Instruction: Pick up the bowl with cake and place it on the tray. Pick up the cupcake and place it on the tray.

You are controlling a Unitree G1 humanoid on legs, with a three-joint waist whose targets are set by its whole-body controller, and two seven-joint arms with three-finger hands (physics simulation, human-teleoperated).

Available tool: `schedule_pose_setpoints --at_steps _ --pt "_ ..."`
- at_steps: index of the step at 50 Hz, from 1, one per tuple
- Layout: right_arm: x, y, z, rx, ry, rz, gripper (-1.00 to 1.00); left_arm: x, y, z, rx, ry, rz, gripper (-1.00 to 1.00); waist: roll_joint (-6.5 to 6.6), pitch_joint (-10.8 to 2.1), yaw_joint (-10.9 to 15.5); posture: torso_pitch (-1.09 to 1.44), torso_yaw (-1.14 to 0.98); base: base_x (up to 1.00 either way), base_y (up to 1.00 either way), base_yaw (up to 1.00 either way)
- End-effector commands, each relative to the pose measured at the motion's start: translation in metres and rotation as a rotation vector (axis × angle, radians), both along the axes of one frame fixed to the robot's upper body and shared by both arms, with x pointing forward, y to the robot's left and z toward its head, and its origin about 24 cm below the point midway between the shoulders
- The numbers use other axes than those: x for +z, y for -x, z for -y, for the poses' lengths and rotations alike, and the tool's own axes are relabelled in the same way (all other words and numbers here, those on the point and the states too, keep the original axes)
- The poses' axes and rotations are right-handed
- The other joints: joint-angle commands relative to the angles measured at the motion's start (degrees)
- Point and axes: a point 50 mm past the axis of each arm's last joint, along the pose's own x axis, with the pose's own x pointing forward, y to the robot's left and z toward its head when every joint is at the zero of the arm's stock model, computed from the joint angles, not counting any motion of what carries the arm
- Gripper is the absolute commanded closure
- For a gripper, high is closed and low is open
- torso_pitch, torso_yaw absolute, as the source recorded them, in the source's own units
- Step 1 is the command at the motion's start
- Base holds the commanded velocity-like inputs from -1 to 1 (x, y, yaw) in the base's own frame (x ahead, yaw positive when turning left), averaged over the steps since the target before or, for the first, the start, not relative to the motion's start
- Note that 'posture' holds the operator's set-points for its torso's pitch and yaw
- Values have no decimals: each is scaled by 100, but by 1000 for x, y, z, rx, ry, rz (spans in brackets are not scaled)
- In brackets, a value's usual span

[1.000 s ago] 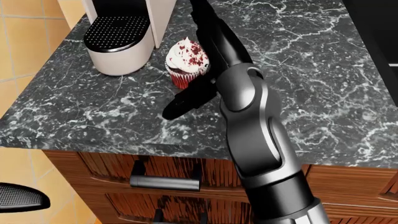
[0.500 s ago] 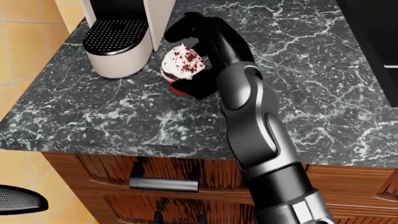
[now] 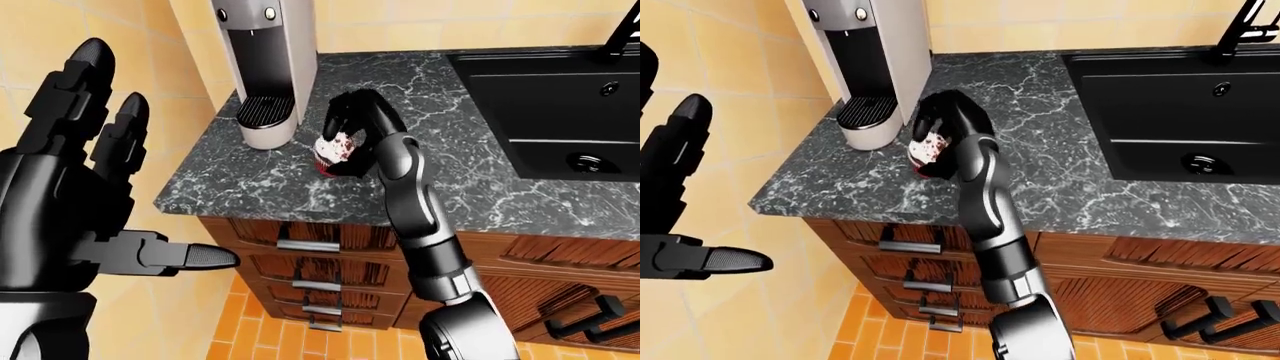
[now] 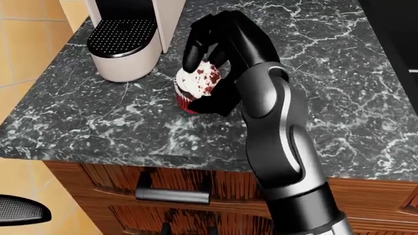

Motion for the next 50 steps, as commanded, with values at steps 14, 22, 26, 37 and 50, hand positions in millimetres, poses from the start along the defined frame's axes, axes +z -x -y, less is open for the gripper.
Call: schedule_pose_setpoints --at_steps 14,22,26,37,50 --pt "49 31 25 -18 -53 126 100 12 3 1 10 -6 67 -100 0 -89 2 0 0 0 0 0" --pt "67 50 41 -33 -79 155 100 13 3 1 7 -9 69 -100 -7 -66 -5 0 0 0 0 0" --pt "71 56 48 -44 -107 163 100 13 3 2 6 -10 69 -100 -10 -63 -6 0 0 0 0 0" --pt "70 60 53 -55 -156 151 100 12 2 4 4 -11 67 -100 26 -219 29 0 0 -27 0 0" --pt "69 61 55 -65 -174 150 100 12 1 5 2 -13 64 -100 190 -175 -16 0 0 -89 -2 0"
